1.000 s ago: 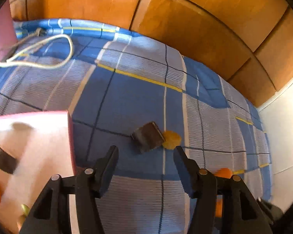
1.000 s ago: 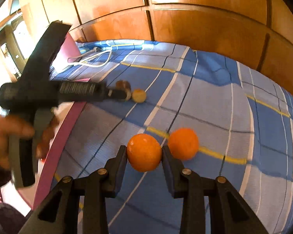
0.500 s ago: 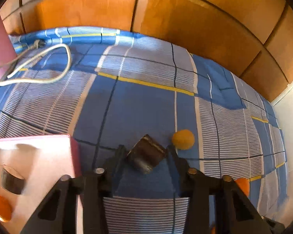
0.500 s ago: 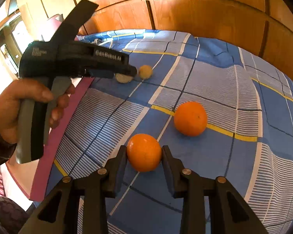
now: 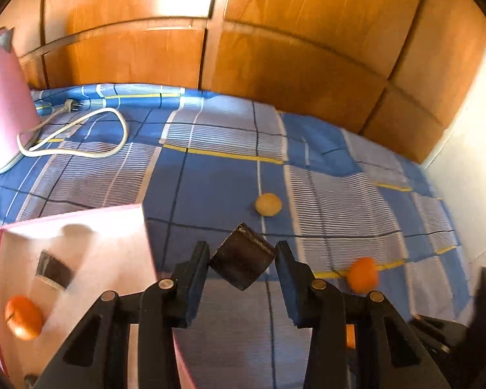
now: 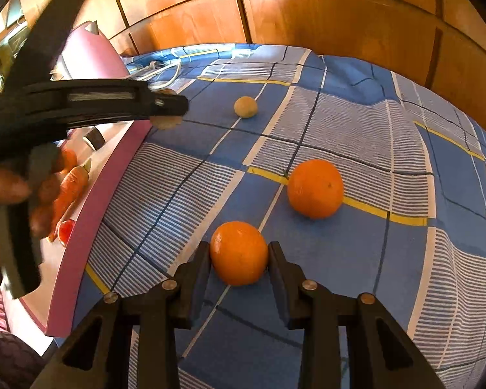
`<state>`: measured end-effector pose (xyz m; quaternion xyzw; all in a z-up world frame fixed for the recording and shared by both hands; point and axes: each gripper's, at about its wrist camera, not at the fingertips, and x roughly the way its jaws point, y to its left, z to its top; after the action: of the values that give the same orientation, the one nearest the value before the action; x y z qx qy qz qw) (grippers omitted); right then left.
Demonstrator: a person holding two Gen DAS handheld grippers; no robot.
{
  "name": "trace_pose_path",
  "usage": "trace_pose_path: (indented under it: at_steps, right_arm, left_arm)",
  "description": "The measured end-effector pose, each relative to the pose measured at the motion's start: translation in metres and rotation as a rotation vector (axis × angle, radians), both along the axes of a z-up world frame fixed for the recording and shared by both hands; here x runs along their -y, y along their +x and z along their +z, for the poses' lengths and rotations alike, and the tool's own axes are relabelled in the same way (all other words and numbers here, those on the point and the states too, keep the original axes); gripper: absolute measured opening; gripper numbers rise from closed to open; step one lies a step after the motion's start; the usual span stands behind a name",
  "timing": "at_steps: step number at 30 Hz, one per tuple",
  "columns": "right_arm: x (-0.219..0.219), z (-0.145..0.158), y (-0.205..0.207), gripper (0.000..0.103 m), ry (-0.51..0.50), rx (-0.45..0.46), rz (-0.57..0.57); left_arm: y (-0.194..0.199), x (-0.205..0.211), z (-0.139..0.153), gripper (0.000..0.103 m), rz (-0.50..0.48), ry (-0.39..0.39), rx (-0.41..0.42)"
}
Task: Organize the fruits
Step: 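Carry the eggplant slice into the tray with the left gripper while the right gripper carries the orange there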
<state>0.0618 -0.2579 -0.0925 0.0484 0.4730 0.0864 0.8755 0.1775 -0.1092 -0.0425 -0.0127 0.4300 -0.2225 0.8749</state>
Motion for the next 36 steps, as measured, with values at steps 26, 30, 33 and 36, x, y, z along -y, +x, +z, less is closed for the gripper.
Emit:
trace_pose_path:
  at_steps: [26, 30, 33, 36]
  right_arm:
    - [-0.071, 0.029, -0.046, 0.035, -0.005, 0.053, 0.128]
    - [-0.092, 0.037, -0.052, 0.035, 0.008, 0.074, 0.184]
    - [-0.105, 0.042, -0.056, 0.035, 0.016, 0.082, 0.219]
    - [-0.115, 0.043, -0.061, 0.035, 0.018, 0.084, 0.242]
  left_arm:
    - [-0.128, -0.14, 0.012, 0.042, 0.232, -0.018, 0.011]
    - [-0.135, -0.15, 0.011, 0.042, 0.244, -0.029, 0.011]
    - [-0.138, -0.156, 0.009, 0.042, 0.253, -0.037, 0.008]
    - [-0.14, -0.162, 0.007, 0.042, 0.266, -0.045, 0.0]
